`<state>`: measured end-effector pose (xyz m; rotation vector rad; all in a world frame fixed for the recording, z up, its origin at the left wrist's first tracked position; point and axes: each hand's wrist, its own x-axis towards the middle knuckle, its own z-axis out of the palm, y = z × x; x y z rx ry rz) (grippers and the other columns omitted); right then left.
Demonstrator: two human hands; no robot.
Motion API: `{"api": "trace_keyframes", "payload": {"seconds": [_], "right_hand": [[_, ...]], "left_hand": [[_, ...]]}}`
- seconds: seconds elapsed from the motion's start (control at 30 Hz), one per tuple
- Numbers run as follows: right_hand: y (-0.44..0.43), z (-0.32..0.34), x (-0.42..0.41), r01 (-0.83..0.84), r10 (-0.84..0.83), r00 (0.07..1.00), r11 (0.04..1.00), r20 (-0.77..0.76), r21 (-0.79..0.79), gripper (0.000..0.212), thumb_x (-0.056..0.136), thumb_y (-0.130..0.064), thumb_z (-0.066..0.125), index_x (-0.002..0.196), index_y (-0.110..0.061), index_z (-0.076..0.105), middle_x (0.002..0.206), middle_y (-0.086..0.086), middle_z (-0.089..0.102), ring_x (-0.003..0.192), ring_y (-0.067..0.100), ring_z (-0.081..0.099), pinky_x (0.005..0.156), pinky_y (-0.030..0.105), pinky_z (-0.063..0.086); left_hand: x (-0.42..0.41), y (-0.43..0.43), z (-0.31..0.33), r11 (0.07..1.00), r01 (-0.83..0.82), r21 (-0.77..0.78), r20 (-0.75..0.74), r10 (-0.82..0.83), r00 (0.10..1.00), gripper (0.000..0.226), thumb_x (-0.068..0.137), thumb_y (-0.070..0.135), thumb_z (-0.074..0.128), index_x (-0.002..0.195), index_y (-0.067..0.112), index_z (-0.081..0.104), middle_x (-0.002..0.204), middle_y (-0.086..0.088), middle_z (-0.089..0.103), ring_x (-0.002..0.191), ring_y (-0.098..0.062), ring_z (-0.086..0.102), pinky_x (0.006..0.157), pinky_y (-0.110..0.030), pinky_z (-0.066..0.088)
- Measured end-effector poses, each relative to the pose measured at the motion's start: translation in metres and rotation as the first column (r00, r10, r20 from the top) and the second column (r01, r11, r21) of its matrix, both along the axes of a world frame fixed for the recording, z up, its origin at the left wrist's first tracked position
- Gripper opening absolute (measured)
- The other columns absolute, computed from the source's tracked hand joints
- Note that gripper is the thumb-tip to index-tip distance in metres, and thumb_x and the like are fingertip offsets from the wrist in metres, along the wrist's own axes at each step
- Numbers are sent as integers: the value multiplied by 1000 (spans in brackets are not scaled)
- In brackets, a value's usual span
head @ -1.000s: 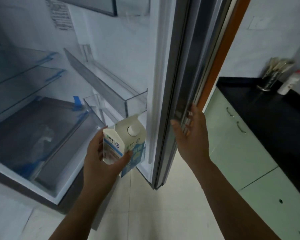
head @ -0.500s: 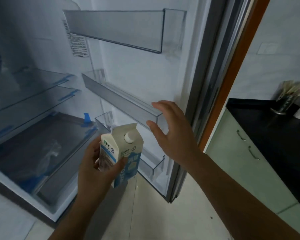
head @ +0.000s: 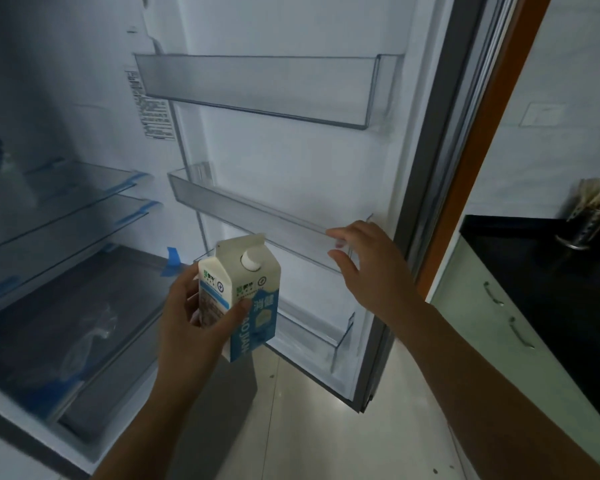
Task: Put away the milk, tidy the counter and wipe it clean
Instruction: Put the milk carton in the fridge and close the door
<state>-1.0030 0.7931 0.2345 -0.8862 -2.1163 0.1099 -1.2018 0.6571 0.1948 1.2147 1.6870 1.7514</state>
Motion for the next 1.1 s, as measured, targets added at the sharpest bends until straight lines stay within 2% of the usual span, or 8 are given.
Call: {"api": "trace_keyframes", "payload": {"seconds": [0.1,0.23,0.43,0.57,0.67,0.83,0.97,1.1], "right_hand": [[18,7,6,44,-43,999,999,29,-30,21,88,-13,61,109,-10,64,101,6,66,96,18,58,84,20,37],[47,8,5,100,-100,994,995,44,22,20,85,-14,65,104,-11,67,95,5,70,88,22,65,88,34,42],[86,1,21,131,-131,991,990,-3,46,23,87,-22,58,104,-10,67,88,5,69,82,11,57,85,29,39],[107,5,30,131,-133,990,991,49,30,23,88,-20,56,107,-10,65,89,6,67,82,17,60,86,31,40],[121,1,38,131,-134,988,991,79,40,26,88,-22,56,111,-11,64,91,5,67,87,19,61,88,27,35],[138,-1,44,93,-96,994,994,49,60,30,85,-29,60,107,-9,66,90,6,70,85,19,63,86,28,38],[148,17,34,-34,36,996,999,79,-27,37,84,-37,61,109,-11,64,99,5,68,92,18,62,85,35,44],[150,34,6,-198,191,963,980,192,16,38,88,-41,55,112,-12,61,110,6,64,99,22,59,84,38,45]], "left_hand": [[3,22,4,1000,-1,1,22,1,1000,66,63,34,71,124,23,50,118,3,62,111,-17,59,86,-50,54],[3,62,5,1000,7,7,-5,-7,1000,70,62,38,72,126,23,49,121,3,60,115,-17,57,89,-48,53],[5,117,4,999,37,5,36,-38,999,76,57,42,71,126,24,47,122,3,59,115,-15,57,86,-38,53],[13,141,5,998,65,10,76,-65,995,80,52,44,69,126,22,47,120,3,59,112,-11,58,83,-32,52],[20,153,4,998,63,10,61,-63,996,78,54,42,68,126,22,46,123,1,59,114,-16,58,88,-40,52],[25,162,1,1000,8,-8,19,-7,1000,67,59,42,83,117,40,49,122,2,60,113,-16,59,88,-37,51],[34,160,-3,994,-101,-36,-6,101,995,74,60,42,72,127,25,47,124,2,59,114,-15,57,88,-38,52],[45,145,-12,967,-251,-32,3,252,968,74,59,45,68,128,27,47,124,7,57,115,-13,56,87,-34,50]]}}
